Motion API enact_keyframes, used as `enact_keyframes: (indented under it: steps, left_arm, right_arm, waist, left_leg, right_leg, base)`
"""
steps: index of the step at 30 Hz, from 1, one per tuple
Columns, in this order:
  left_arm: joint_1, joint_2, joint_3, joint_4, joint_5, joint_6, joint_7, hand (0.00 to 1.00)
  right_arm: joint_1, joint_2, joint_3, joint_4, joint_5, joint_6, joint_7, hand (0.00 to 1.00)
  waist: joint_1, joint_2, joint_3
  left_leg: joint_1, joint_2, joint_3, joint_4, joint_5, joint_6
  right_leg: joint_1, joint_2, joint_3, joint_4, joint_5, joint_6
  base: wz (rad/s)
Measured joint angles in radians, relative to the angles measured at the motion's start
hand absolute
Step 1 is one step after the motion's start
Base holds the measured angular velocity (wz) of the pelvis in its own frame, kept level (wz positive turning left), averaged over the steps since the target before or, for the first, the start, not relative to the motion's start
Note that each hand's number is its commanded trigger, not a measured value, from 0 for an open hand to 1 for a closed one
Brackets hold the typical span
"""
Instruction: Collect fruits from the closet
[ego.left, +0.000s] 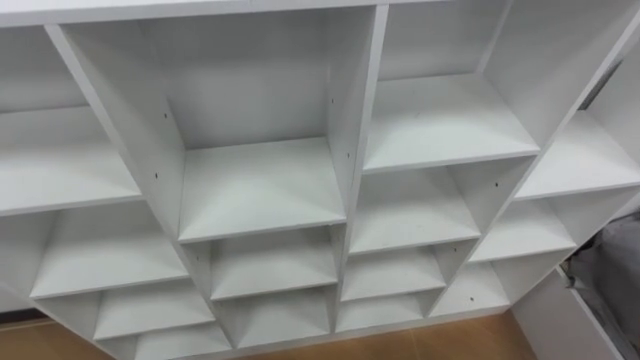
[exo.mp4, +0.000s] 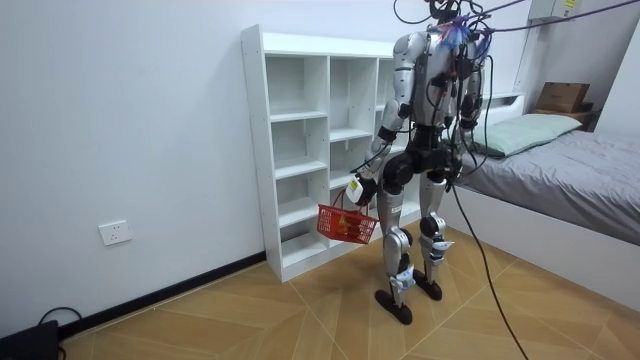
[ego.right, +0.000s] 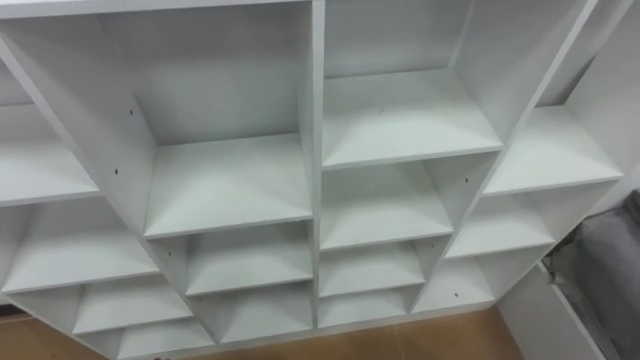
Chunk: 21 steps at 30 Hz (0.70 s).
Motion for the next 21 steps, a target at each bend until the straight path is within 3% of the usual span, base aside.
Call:
enact_keyframes:
  steps: [21]
  left_arm:
    - [0.006, 0.0, 0.0, 0.0, 0.0, 0.002, 0.006, 1.0]
  right_arm:
    - [-0.001, 0.001, -0.005, 0.007, 0.003, 0.0, -0.006, 0.0]
  waist:
    - [-0.001, 0.004, -0.0012]
  left_leg:
    - [0.007, 0.0, 0.001, 0.0, 0.0, 0.0]
  right_leg:
    - [0.002, 0.0, 0.0, -0.001, 0.0, 0.0]
  base:
    - [0.0]
